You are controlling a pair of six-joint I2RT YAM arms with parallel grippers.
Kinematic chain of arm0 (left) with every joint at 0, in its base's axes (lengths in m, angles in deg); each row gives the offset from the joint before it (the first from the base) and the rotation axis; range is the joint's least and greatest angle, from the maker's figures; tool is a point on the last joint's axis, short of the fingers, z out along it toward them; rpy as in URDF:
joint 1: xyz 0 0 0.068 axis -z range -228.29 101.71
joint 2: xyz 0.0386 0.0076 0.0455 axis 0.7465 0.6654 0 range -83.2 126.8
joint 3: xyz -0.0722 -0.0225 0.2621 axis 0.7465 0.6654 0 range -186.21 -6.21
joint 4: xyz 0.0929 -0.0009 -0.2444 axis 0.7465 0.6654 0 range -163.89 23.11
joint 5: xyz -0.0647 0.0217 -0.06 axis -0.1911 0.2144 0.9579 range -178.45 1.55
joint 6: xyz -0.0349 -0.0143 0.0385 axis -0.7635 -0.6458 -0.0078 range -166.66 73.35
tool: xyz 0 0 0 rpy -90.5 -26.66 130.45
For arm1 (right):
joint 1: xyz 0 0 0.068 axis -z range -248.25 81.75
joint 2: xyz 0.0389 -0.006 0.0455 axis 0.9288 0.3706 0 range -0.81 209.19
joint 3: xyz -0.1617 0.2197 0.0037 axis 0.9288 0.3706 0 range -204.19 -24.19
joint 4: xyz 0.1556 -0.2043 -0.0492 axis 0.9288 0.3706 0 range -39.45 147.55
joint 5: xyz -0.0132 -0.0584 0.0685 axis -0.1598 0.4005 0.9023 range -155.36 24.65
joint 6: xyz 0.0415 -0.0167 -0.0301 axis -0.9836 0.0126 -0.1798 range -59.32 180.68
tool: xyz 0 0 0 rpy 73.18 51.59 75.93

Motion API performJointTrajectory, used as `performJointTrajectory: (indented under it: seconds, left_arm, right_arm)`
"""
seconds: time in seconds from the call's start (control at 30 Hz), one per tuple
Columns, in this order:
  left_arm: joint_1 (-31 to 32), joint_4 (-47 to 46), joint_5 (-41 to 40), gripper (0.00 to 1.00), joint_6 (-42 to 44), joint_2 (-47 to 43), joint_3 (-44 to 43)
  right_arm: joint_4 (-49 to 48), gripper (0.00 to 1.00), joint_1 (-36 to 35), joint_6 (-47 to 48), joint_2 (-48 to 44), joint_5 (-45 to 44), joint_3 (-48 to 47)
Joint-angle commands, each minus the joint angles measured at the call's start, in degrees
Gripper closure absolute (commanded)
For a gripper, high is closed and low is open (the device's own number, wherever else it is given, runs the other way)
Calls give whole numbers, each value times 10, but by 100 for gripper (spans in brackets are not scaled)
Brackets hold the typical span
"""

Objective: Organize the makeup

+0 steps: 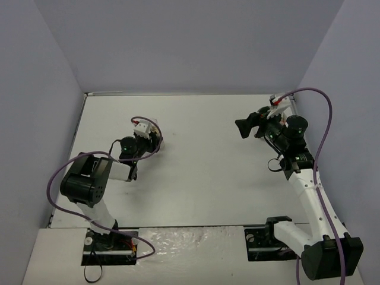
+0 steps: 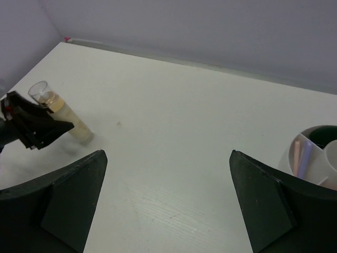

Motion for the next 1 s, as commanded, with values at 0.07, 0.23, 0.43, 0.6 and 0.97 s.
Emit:
performJointTrajectory:
  seconds: [0.07,0.23,0.43,0.6,0.97]
  left_arm:
    - [38,72,185,100,6,-162,-85]
    - [78,189,253,100,13,-226,-144]
    - [124,290,308,100,23,-254,-199]
    - [151,357,319,100,42,-268,-228]
    - [181,406,323,100,62,-277,-259]
  right_arm:
    - [-30,3,-78,53,28,139,-33]
    - [-30,7,-155,72,34,134,-46]
    - [-57,12,-218,56,45,96,-67]
    - [-70,14,-247,39,49,80,-84]
    - [-66,15,-274,33,77,92,-118]
